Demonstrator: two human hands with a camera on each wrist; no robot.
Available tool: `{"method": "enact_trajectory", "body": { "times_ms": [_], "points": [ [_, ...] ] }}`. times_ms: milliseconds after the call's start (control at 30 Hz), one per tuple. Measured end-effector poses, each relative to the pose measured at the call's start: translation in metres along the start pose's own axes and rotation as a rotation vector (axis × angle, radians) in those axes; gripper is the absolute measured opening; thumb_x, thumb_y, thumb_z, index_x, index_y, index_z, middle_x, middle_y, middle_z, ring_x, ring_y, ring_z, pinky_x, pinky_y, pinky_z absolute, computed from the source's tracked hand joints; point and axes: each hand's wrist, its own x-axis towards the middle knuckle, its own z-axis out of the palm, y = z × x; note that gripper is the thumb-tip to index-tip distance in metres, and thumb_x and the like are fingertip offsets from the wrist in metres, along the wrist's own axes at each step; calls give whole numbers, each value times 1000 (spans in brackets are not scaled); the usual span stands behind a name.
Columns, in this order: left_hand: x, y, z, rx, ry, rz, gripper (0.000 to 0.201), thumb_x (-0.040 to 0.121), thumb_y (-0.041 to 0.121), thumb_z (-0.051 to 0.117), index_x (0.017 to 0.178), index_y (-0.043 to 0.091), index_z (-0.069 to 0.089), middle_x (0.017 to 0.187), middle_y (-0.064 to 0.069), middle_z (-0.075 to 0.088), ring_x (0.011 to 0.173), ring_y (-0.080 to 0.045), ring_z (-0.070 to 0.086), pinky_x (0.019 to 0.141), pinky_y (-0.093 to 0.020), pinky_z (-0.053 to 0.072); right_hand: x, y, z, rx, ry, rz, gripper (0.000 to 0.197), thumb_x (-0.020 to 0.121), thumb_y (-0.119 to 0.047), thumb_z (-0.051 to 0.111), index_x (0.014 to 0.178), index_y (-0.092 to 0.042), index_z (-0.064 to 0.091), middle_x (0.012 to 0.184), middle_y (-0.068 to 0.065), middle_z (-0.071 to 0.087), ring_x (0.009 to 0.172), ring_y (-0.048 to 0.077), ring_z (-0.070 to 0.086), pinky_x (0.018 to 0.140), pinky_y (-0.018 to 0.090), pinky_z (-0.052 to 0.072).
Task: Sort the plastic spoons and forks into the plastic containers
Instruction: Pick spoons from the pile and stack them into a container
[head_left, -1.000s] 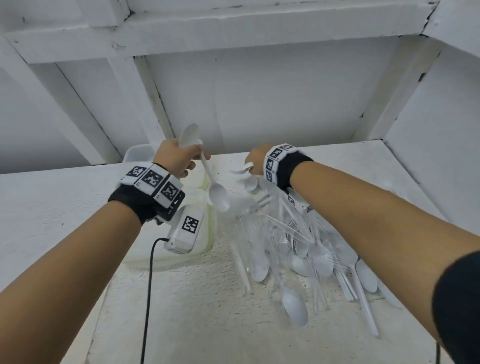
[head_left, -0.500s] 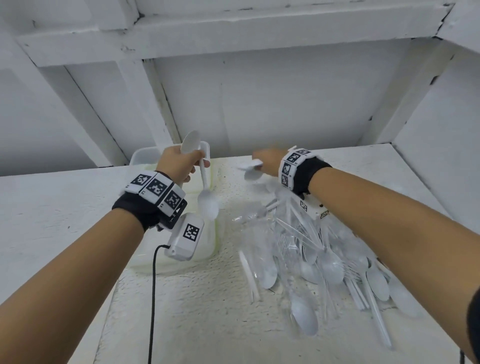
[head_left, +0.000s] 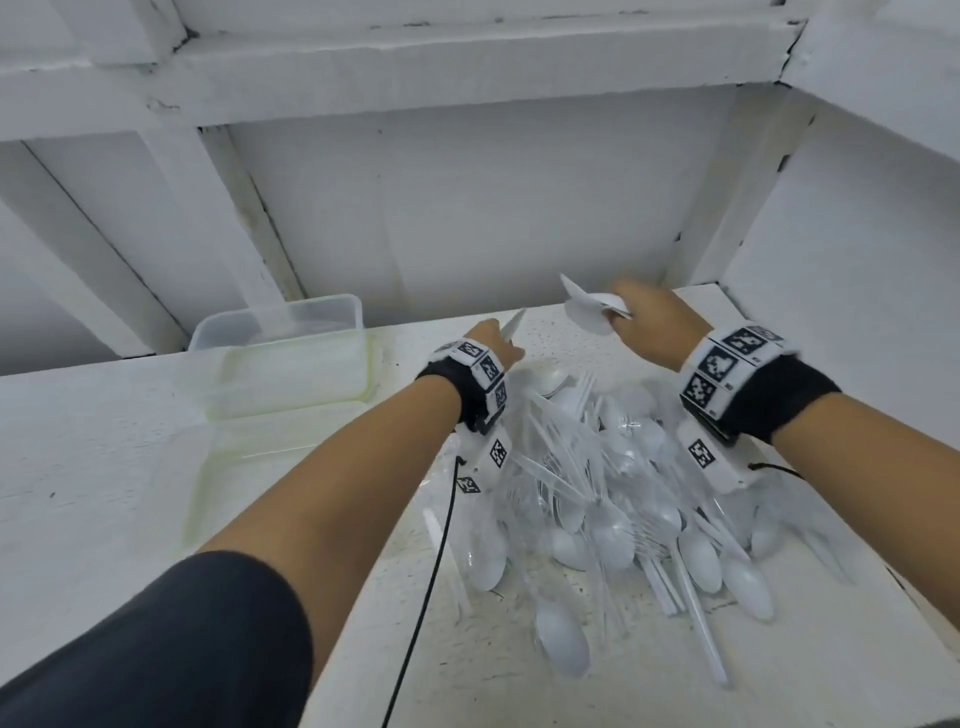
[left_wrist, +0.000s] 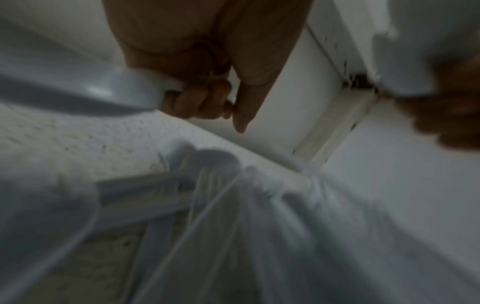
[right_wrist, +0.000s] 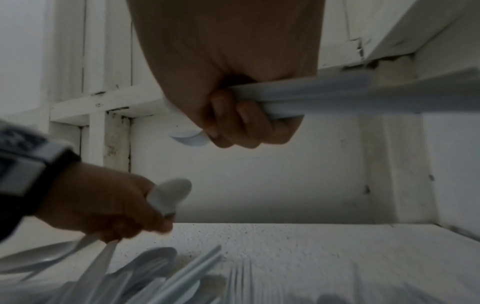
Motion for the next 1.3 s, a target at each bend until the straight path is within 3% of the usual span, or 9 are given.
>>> {"method": "enact_trajectory", "body": {
  "times_ms": [167,433,533,633,800,933,1000,1200,1300],
  "points": [
    [9,-2,17,361,-75,43,10,88,19,53,91,10,52,84,-7,53,78,-25,50,68,-27,39,-19,16,6,112,-7,18,18,97,-15,39,103,-4,52,89,10,55,77,27,50,60,31,33],
    [-5,7,-3,488,37,196,28,92,22,48,68,8,45,68,-2,43,78,-22,46,65,-28,35,-27,10,12,212,63,-7,9,95,-11,41,93,-10,50,82,9,54,71,24,47,55,25,32],
    [-13,11,-18,494,108,248,30,94,18,43,70,2,50,69,-3,46,76,-23,46,60,-27,36,-25,-1,12,267,68,-7,15,95,-11,42,98,-2,54,83,10,55,71,24,48,56,27,34],
    [-19,7,-23,473,117,254,36,91,17,44,56,13,37,57,1,40,71,-25,47,59,-26,34,-22,-11,13,275,42,-26,19,94,-12,42,99,2,55,82,11,56,68,22,48,58,27,37],
    [-34,0,-29,312,126,184,36,90,18,47,56,10,38,56,0,39,53,-16,39,46,-22,26,-24,-25,14,338,31,-1,17,95,-15,42,93,-4,55,73,8,56,57,17,47,51,24,38],
    [-55,4,-55,92,249,226,17,91,20,51,79,11,58,67,-5,53,70,-22,50,50,-20,30,-30,-37,7,495,87,22,12,97,-18,43,92,-11,51,67,2,54,52,14,48,51,23,40],
    [-69,6,-72,-120,314,253,21,89,21,55,70,12,57,62,-2,53,62,-19,49,49,-21,32,-35,-48,2,667,106,42,11,98,-17,43,97,-9,51,67,3,53,51,13,50,49,22,44],
    [-111,7,-89,-704,409,220,22,81,12,68,64,13,55,41,6,43,34,-7,38,40,-19,31,-54,-103,-5,984,88,8,14,100,-22,37,109,-14,44,101,9,62,90,18,66,78,36,56],
    [-128,-4,-77,-751,401,199,21,81,12,69,64,11,56,43,4,44,37,-10,38,41,-21,31,-67,-128,6,950,46,-7,21,101,-23,35,113,-8,43,103,11,61,83,24,69,75,41,58]
  ]
}}
